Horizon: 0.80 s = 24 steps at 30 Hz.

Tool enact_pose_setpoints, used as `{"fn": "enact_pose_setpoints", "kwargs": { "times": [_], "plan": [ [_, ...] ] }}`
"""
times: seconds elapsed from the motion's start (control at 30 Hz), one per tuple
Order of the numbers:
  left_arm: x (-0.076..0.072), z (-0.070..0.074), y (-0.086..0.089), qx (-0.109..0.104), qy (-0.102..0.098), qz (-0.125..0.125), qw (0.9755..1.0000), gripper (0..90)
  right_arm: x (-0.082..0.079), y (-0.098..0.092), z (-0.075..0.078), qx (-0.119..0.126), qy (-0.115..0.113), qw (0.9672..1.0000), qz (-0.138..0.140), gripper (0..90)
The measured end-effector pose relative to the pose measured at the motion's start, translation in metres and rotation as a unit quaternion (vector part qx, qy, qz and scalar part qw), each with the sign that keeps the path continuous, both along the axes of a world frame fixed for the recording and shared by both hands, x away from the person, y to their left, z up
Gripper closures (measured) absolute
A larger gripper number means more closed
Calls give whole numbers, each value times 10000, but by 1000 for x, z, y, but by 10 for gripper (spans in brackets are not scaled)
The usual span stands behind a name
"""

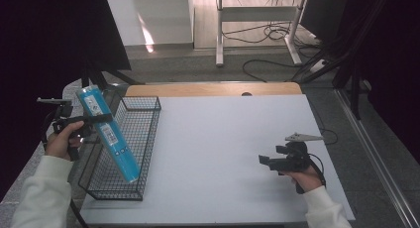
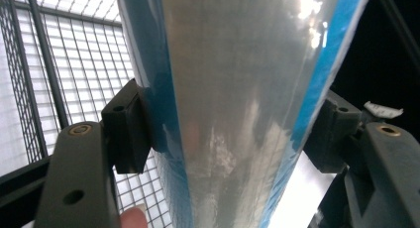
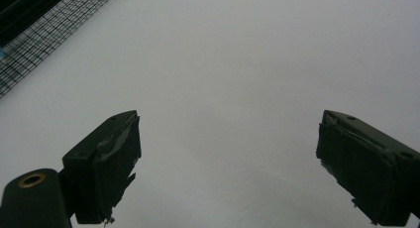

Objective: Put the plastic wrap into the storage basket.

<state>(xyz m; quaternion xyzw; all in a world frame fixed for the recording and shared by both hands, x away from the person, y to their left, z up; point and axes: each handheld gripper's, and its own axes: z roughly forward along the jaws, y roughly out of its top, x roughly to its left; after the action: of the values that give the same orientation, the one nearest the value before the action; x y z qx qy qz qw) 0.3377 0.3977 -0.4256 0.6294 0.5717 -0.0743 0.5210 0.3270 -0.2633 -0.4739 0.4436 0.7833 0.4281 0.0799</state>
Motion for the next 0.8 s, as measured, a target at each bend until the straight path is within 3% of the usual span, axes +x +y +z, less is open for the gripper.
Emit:
{"fn": "enact_pose_setpoints", "kwargs": {
  "times": [0.07,0.23,0.47,0.6,0.67,0.8],
  "plan": [
    [-2,-1,-2,75,-33,-47,10000,321,0,-1,0,6,-21,10000,-19,106],
    [1,-6,-7,227,153,-97,9996,320,1,-1,0,7,6,10000,-43,108],
    [16,-17,-17,213,419,242,9986,320,2,-3,1,24,-58,9999,-151,118],
    [28,-21,-31,383,532,523,9965,319,4,-5,1,72,-61,9997,-228,119],
    [34,-24,-40,543,600,709,9942,319,3,-5,2,44,-144,9996,-259,121],
    [46,-27,-54,790,656,803,9915,319,1,-4,3,51,-281,9992,-267,126]
  ]
}}
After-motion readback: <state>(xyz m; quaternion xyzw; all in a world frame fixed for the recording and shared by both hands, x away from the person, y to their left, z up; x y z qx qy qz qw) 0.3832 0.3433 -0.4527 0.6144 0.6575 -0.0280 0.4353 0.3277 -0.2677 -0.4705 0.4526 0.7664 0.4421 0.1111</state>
